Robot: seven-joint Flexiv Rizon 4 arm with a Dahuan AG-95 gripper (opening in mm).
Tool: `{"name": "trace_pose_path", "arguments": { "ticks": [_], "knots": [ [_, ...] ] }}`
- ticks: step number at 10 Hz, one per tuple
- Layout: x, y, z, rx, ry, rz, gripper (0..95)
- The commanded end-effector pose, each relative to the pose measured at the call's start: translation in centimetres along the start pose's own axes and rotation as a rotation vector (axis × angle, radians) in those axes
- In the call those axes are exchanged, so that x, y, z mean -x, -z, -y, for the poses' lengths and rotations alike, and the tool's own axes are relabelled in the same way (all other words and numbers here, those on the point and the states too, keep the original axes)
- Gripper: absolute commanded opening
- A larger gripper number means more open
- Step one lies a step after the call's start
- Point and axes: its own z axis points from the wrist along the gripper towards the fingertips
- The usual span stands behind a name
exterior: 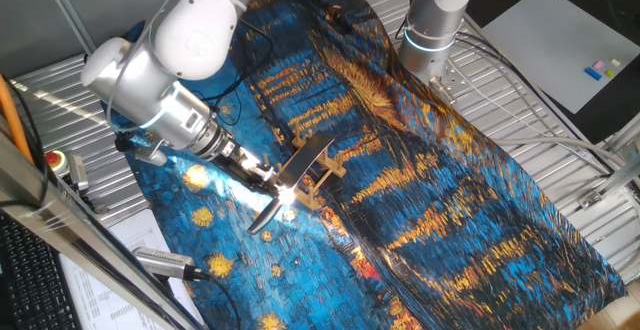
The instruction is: Put the knife on the knife rack
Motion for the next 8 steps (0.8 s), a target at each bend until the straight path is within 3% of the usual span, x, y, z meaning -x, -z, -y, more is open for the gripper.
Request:
{"name": "trace_pose_path", "arguments": {
  "ticks": [1,8],
  "knots": [
    [-0.02,0.0,0.09,0.009,0.004,0.003,0.0],
    [-0.01,-0.2,0.57,0.079,0.039,0.023,0.0]
  ]
}}
